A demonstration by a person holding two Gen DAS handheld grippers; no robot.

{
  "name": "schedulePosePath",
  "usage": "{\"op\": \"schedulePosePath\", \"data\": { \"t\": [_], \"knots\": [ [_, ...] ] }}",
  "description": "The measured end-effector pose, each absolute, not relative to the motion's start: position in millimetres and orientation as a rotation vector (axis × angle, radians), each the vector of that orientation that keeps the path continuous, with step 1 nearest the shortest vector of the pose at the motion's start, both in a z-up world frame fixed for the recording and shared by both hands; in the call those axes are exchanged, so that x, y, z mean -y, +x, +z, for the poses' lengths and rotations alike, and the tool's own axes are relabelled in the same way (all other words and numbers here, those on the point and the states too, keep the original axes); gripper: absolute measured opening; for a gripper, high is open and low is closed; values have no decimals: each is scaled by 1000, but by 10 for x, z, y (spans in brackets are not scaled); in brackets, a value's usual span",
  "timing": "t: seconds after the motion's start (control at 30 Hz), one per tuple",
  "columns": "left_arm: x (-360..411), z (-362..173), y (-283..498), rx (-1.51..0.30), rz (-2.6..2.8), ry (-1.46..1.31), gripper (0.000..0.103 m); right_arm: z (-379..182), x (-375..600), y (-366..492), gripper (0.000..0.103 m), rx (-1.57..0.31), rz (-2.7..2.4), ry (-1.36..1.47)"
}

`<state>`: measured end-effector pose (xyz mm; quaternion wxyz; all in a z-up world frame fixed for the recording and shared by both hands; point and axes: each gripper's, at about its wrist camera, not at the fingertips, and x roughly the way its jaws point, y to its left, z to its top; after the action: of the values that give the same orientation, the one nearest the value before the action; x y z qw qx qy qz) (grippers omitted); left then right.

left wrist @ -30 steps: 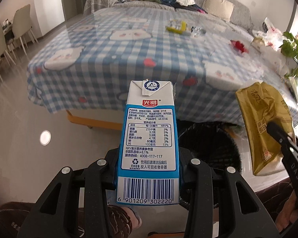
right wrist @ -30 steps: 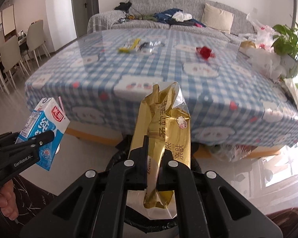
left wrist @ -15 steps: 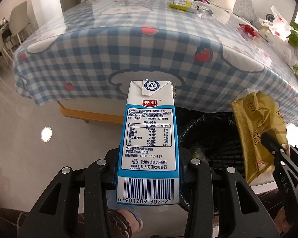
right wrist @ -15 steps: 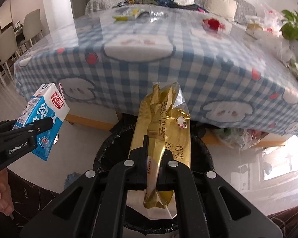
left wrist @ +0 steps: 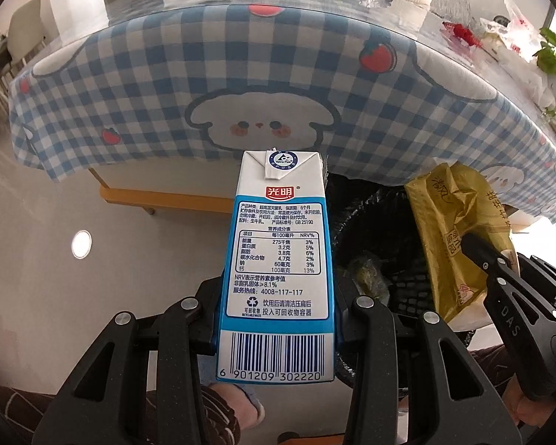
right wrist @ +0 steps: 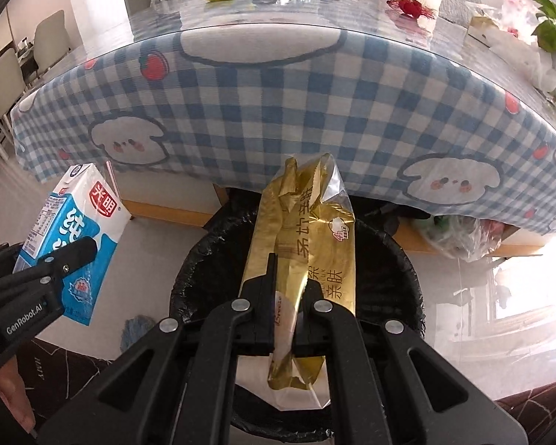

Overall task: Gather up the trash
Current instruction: 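Carry the gold bag and milk carton down over the trash bin, then open the right tool to drop the gold bag into the bin, then open the left tool to drop the milk carton into the bin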

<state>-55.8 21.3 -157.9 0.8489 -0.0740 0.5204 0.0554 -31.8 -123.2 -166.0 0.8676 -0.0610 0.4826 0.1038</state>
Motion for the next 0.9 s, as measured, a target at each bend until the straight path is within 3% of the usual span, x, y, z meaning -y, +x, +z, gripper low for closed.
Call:
{"op": "schedulePosePath", "data": {
  "t": [0.07, 0.1, 0.2, 0.5, 0.7, 0.9],
  "knots": [
    [-218, -1577, -562, -1095, 127, -154, 40, -1647, 1242, -313, 12, -1014, 197, -140],
    [-218, -1573, -562, -1096, 128, -155, 40, -1637, 1248, -311, 23, -1016, 193, -139],
    [-180, -1577, -563, -1109, 140, -155, 40, -1600, 1297, -313, 44, -1005, 187, -129],
    [133, -1557, -484, -1123, 120, -144, 40, -1534, 1729, -252, 85, -986, 133, -93],
    [481, -1557, -424, -1130, 83, -117, 40, -1519, 2174, -200, 95, -981, 79, -57],
    [847, -1589, -376, -1136, 38, -78, 40, -1538, 2573, -160, 95, -994, 31, -52]
  ]
}}
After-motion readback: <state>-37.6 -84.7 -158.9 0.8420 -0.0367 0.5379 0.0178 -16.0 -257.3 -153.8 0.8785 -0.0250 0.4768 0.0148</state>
